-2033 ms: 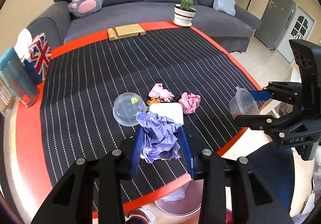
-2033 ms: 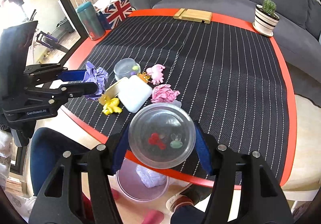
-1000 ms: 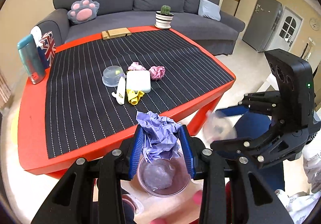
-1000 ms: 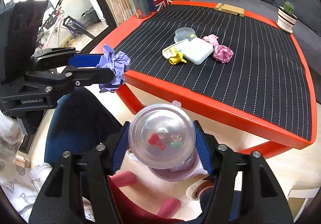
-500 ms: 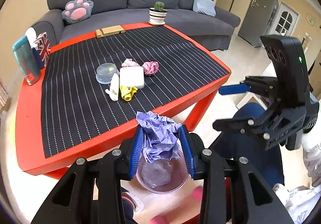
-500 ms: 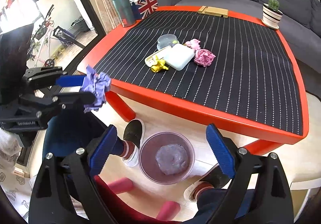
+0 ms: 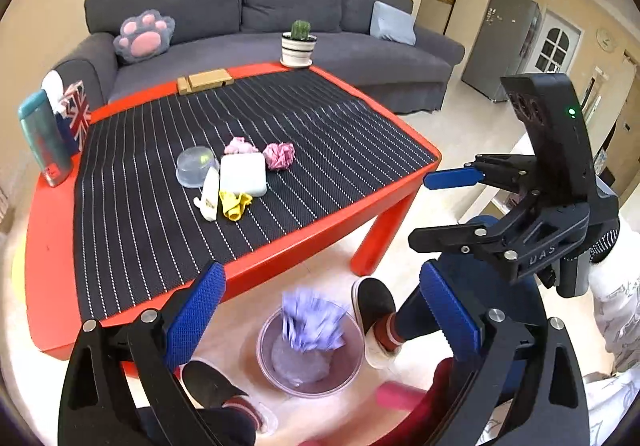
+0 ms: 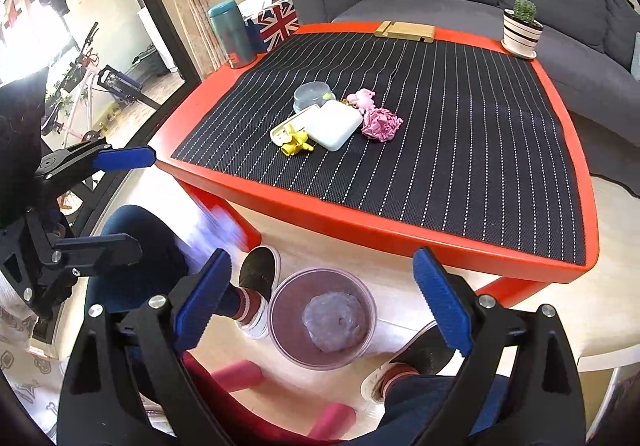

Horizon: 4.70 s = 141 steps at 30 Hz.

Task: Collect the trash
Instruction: 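Drop the purple paper into the pink wastebasket with the left gripper while the right drops the container, then move the left gripper toward the yellow rubber glove on the mat, then grasp the yellow rubber glove with the left gripper and lift it, then grasp the crumpled pink paper with the right gripper while the left holds the glove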

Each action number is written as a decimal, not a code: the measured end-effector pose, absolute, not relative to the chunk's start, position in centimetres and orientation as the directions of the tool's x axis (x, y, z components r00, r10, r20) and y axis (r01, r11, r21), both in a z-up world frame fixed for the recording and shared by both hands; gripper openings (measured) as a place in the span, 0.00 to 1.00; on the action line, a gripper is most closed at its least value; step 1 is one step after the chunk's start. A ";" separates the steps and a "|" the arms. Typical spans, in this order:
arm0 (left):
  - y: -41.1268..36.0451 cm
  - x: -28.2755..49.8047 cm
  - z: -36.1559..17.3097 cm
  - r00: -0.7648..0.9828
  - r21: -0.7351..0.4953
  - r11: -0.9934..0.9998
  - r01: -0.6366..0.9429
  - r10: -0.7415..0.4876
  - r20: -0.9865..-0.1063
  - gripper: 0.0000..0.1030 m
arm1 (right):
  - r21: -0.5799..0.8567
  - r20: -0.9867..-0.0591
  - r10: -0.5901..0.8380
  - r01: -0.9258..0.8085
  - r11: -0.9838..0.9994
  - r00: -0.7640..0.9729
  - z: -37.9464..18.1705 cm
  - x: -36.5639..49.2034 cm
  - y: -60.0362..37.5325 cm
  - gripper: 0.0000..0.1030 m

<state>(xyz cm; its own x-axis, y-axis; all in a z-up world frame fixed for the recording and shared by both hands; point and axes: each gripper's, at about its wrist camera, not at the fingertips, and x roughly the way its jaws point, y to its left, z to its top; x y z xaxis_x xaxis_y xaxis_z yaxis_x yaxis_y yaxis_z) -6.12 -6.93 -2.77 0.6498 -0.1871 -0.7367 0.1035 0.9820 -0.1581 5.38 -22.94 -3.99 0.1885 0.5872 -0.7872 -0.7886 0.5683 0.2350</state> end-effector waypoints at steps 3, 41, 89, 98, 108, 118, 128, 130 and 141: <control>-6.6 -6.1 -2.9 0.650 -0.163 0.983 0.085 -0.178 -0.739 0.91 | 0.238 -0.783 0.593 -0.791 0.564 0.188 -3.9 5.3 -22.9 0.91; -2.7 -0.8 -3.4 0.632 -0.107 0.994 -0.004 -0.080 -0.770 0.92 | 0.248 -0.783 0.592 -0.776 0.580 0.191 -3.8 8.4 -21.4 0.95; -2.3 8.5 -10.6 0.469 -0.103 0.989 0.105 -0.141 -0.872 0.48 | 0.277 -0.797 0.578 -0.745 0.607 0.175 -5.7 11.0 -22.2 0.95; -2.0 8.3 -10.6 0.468 -0.105 0.990 0.095 -0.138 -0.873 0.36 | 0.272 -0.800 0.574 -0.746 0.607 0.175 -5.8 11.2 -22.0 0.95; -1.6 7.3 -8.7 0.503 -0.112 0.990 0.089 -0.142 -0.852 0.36 | 0.256 -0.801 0.573 -0.767 0.588 0.172 -5.3 13.5 -19.4 0.95; -0.5 6.2 -6.2 0.546 -0.126 0.990 0.069 -0.143 -0.825 0.36 | 0.208 -0.831 0.539 -0.824 0.526 0.135 -6.3 16.7 -14.8 0.95; 0.6 5.2 -5.5 0.571 -0.148 0.988 0.051 -0.150 -0.807 0.36 | 0.105 -0.890 0.445 -0.906 0.409 0.098 -8.8 19.4 -10.7 0.95; 0.8 5.1 -5.5 0.572 -0.151 0.988 0.044 -0.148 -0.806 0.36 | 0.092 -0.898 0.430 -0.915 0.392 0.094 -9.2 19.9 -10.1 0.94; 1.9 4.7 -6.0 0.569 -0.160 0.987 0.020 -0.143 -0.810 0.36 | 0.087 -0.919 0.392 -0.945 0.315 0.046 -10.8 20.6 -8.3 0.58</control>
